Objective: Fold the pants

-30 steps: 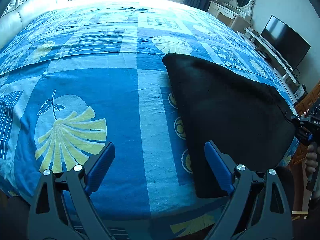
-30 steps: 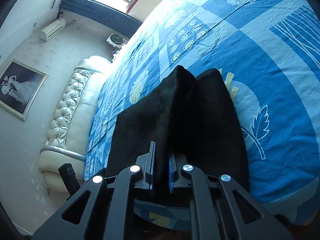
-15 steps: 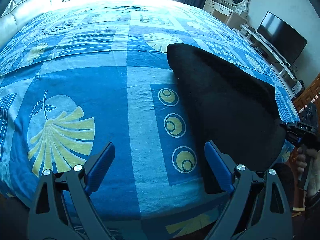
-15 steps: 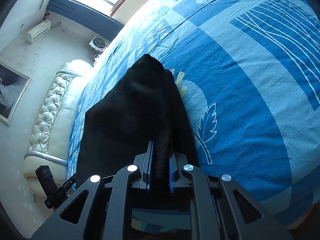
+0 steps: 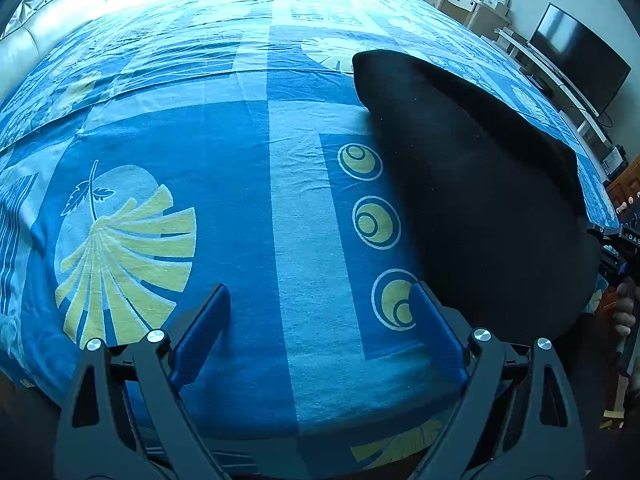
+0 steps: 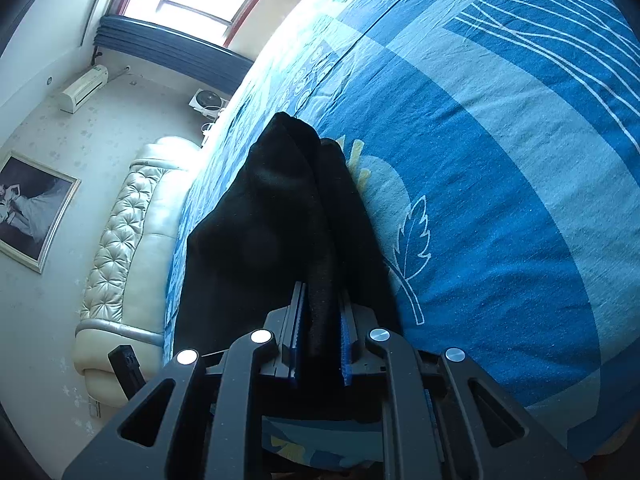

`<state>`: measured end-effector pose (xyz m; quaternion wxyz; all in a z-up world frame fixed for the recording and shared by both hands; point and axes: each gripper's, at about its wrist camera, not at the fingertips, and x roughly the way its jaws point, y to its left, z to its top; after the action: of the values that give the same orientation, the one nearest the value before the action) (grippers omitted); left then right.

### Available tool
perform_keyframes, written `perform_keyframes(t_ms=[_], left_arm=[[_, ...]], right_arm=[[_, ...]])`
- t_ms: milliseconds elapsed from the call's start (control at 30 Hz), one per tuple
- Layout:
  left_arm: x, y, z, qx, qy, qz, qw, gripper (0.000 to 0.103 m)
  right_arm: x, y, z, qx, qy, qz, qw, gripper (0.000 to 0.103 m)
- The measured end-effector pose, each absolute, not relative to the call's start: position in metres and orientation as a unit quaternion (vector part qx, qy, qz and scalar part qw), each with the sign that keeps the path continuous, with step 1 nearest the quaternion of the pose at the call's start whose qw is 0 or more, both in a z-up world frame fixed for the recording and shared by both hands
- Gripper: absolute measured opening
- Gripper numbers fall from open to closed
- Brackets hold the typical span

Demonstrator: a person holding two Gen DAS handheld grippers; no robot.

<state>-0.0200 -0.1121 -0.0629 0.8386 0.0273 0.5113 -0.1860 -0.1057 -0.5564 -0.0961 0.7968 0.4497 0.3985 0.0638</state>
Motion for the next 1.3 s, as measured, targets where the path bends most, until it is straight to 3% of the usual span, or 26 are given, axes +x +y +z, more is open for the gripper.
perform_keyframes(t_ms=[567, 800, 867, 900, 933, 1300], left_arm=[[-0.02, -0.111, -0.063, 0.026, 0.513, -0.186, 0.838, 0.091], [-0.014, -0.099, -0.062, -0.031, 0.528, -0.216, 0.821, 0.091], [-0.01, -0.093, -0.062, -0.06, 0.536, -0.226, 0.811, 0.091], [-0.009, -0.092, -0.062, -0.071, 0.539, -0.23, 0.807, 0.091], [-0.008, -0.091, -0.062, -0.082, 0.542, -0.235, 0.803, 0.091], [0.0, -0.077, -0.069, -0.217, 0.57, -0.294, 0.736, 0.091]], right_arm=[[-0.11, -0.563, -0.101, 0.464, 0.391, 0.07, 0.792, 0.016], [-0.113, -0.572, -0.091, 0.48, 0.394, 0.077, 0.78, 0.031], [-0.117, -0.576, -0.078, 0.463, 0.39, 0.059, 0.794, 0.042], [-0.12, -0.578, -0.072, 0.449, 0.389, 0.041, 0.803, 0.057], [-0.122, -0.579, -0.067, 0.44, 0.387, 0.033, 0.81, 0.062], [-0.116, -0.564, -0.096, 0.46, 0.42, 0.104, 0.775, 0.072]])
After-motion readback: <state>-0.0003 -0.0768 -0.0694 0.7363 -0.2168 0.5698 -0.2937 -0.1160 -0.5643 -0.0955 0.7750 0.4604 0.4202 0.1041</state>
